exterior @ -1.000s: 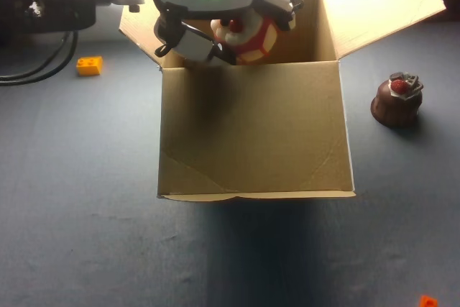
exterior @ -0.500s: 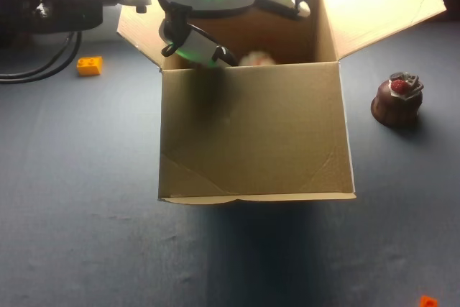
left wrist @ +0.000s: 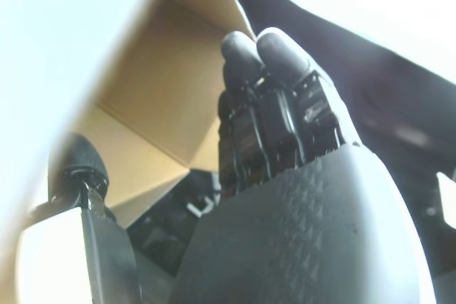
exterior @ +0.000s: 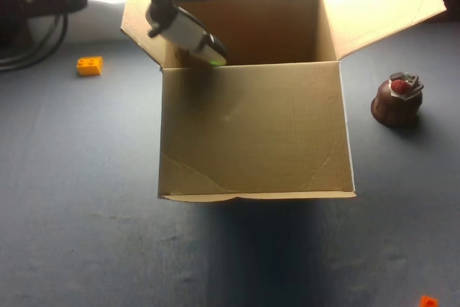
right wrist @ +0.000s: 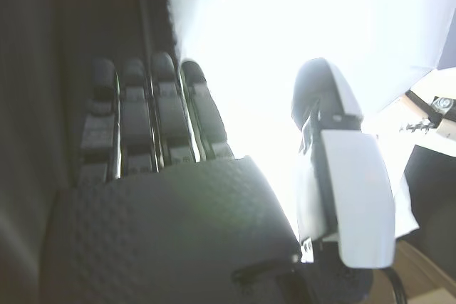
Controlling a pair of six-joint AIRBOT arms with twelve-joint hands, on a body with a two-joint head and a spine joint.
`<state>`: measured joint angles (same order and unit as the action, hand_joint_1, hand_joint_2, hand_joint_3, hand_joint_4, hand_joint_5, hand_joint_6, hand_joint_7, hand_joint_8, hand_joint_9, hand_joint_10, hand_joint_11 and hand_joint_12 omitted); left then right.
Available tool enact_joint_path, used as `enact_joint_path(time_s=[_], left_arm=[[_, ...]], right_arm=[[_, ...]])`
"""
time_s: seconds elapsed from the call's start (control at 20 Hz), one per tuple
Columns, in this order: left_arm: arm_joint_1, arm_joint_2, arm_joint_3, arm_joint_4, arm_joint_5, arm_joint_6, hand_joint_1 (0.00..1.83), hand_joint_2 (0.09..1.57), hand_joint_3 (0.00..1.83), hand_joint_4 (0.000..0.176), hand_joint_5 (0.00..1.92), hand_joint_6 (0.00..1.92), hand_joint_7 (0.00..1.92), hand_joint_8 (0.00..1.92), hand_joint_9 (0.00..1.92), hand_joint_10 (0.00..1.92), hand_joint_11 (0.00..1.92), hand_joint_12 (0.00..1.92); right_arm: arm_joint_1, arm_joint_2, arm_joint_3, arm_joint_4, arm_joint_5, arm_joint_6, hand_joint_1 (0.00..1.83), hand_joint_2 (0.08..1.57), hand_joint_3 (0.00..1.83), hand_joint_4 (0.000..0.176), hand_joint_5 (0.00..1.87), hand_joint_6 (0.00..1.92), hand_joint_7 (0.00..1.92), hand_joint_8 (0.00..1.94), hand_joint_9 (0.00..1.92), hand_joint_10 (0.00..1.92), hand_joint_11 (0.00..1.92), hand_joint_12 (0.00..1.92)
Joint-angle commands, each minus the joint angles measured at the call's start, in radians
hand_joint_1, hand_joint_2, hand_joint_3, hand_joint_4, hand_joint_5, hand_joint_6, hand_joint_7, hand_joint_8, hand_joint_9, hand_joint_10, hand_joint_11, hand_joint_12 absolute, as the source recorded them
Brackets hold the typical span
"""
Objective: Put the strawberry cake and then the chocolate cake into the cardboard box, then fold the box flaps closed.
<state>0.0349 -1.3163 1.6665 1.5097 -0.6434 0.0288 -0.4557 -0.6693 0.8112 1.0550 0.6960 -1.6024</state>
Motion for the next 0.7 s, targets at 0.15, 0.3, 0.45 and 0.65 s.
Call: enact_joint_path(time_s=[0.15,0.3,0.45,0.65], left_arm=[[-0.050,0.005,0.039,-0.070,-0.021,0.005,0.71,1.04,0.01,0.000,0.33,0.01,0.51,0.01,0.36,1.09,0.19,1.72],[-0.074,0.005,0.060,-0.070,-0.020,-0.004,0.73,1.06,0.01,0.000,0.34,0.01,0.53,0.01,0.36,1.09,0.19,1.72],[-0.088,0.006,0.076,-0.065,-0.016,-0.051,0.74,1.07,0.00,0.000,0.41,0.02,0.58,0.01,0.42,0.94,0.19,1.66],[-0.116,0.013,0.082,-0.035,-0.008,-0.120,0.63,1.10,0.00,0.000,0.45,0.00,0.58,0.00,0.47,0.67,0.14,1.53]], right_arm=[[-0.023,-0.066,0.073,-0.144,0.057,0.096,0.12,1.22,0.00,0.000,0.14,0.00,0.15,0.00,0.13,0.00,0.00,0.40],[-0.010,-0.113,0.124,-0.153,0.009,0.121,0.13,1.22,0.00,0.000,0.14,0.00,0.17,0.00,0.14,0.00,0.00,0.40],[0.015,-0.163,0.190,-0.154,-0.065,0.144,0.14,1.21,0.00,0.000,0.16,0.01,0.17,0.00,0.14,0.00,0.00,0.40],[0.039,-0.206,0.247,-0.285,-0.105,0.267,0.14,1.21,0.00,0.000,0.17,0.01,0.17,0.00,0.14,0.00,0.00,0.39]])
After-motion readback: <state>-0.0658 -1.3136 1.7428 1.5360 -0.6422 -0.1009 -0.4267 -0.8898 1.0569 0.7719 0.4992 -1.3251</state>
